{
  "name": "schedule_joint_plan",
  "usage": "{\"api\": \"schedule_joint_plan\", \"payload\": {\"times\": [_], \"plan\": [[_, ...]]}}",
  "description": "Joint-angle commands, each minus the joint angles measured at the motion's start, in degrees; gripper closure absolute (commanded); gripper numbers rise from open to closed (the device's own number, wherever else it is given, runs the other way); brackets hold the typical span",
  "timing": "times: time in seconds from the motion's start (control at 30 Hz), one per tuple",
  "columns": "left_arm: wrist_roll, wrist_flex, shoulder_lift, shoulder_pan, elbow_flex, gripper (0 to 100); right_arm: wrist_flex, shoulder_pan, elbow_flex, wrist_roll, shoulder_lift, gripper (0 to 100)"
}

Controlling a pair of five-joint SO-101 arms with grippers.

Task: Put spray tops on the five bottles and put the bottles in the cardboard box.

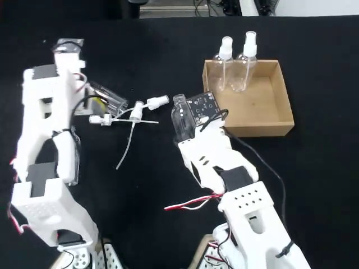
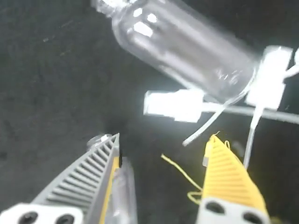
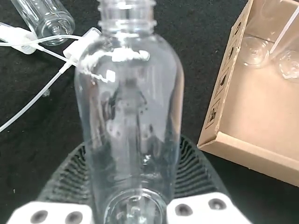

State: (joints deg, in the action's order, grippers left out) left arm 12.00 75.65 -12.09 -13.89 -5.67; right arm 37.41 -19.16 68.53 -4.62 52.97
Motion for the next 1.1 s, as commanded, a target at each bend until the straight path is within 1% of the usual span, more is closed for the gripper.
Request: {"api": "schedule_joint_plan", "payload": {"times": [0.0, 0.1, 0.43, 0.7, 0.8, 0.83, 1.07], "plan": [[-8.5, -7.4, -1.8, 1.8, 1.4, 71, -1.6, 0.7, -1.5, -0.5, 2.2, 98.8], [-10.0, -9.4, -3.7, 2.1, 0.9, 71, -1.6, 0.7, -1.5, -0.5, 2.2, 98.8], [-9.8, -8.8, -13.3, 2.4, -5.9, 71, -1.6, 0.7, -1.5, -0.5, 2.2, 98.8], [-9.8, 1.8, -14.5, 4.4, -12.8, 71, -1.6, 0.8, -1.7, -0.5, 2.2, 98.8], [-10.5, 2.7, -14.8, 4.6, -13.1, 71, -1.6, 0.8, -1.7, -0.5, 2.2, 98.8], [-10.8, 2.7, -14.8, 4.5, -12.8, 71, -1.6, 0.8, -1.7, -0.5, 2.2, 98.8], [-19.1, 2.7, -14.9, 3.6, -12.4, 71, -1.6, 0.8, -1.7, -0.5, 2.2, 98.8]]}}
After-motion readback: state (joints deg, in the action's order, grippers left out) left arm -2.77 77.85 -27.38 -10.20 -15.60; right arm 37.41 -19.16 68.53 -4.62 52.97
